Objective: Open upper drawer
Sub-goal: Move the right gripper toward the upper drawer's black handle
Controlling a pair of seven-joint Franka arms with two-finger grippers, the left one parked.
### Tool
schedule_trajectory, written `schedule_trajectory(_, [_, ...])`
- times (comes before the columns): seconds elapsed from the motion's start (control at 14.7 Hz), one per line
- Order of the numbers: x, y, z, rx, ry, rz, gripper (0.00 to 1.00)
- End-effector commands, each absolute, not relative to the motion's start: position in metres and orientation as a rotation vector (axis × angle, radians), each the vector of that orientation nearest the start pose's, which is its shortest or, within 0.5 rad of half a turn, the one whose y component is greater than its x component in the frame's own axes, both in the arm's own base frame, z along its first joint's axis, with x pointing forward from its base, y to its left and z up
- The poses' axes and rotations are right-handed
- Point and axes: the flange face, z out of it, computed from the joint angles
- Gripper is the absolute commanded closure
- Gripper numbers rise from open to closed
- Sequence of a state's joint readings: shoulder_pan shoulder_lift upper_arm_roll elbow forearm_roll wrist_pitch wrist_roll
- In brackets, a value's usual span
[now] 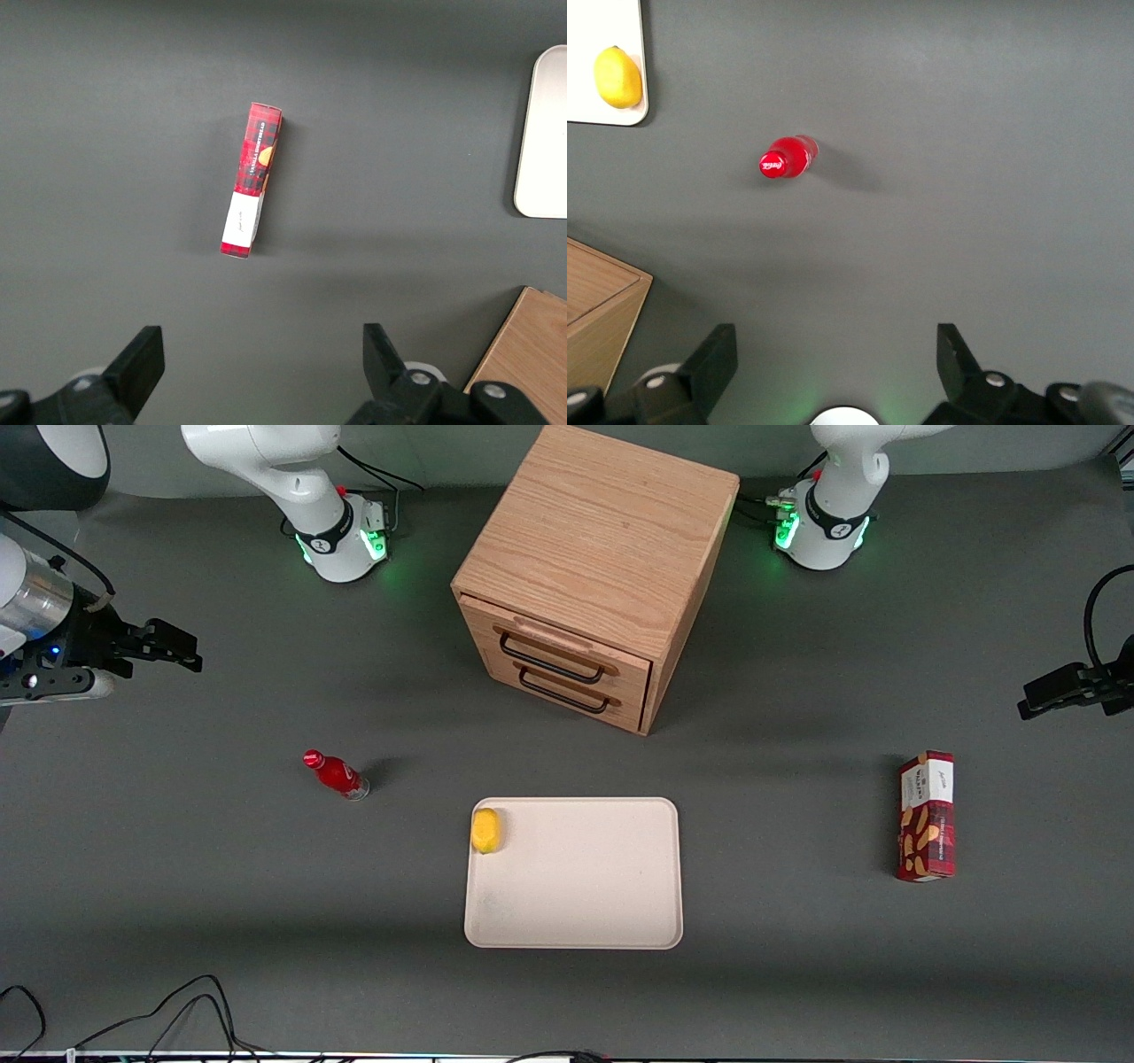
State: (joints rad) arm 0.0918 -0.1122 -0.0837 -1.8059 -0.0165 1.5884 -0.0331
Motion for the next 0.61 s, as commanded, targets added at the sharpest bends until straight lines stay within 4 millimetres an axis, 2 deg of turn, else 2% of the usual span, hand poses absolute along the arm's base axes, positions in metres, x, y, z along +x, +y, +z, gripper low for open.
schedule_trajectory(0.0, [0.507, 0.000, 0.583, -3.149, -0.057, 0.180, 0.00])
schedule_trajectory(0.14, [0.511, 0.006, 0.591, -3.147, -0.063, 0.158, 0.00])
schedule_trajectory(0.27, [0.512, 0.017, 0.590, -3.131, -0.081, 0.210, 0.00])
schedule_trajectory(0.34, [0.515, 0.045, 0.589, -3.112, -0.150, 0.209, 0.00])
schedule_trajectory(0.41, [0.517, 0.060, 0.589, -3.107, -0.190, 0.215, 0.00])
schedule_trajectory(0.54, [0.520, 0.078, 0.593, -3.045, -0.219, 0.202, 0.00])
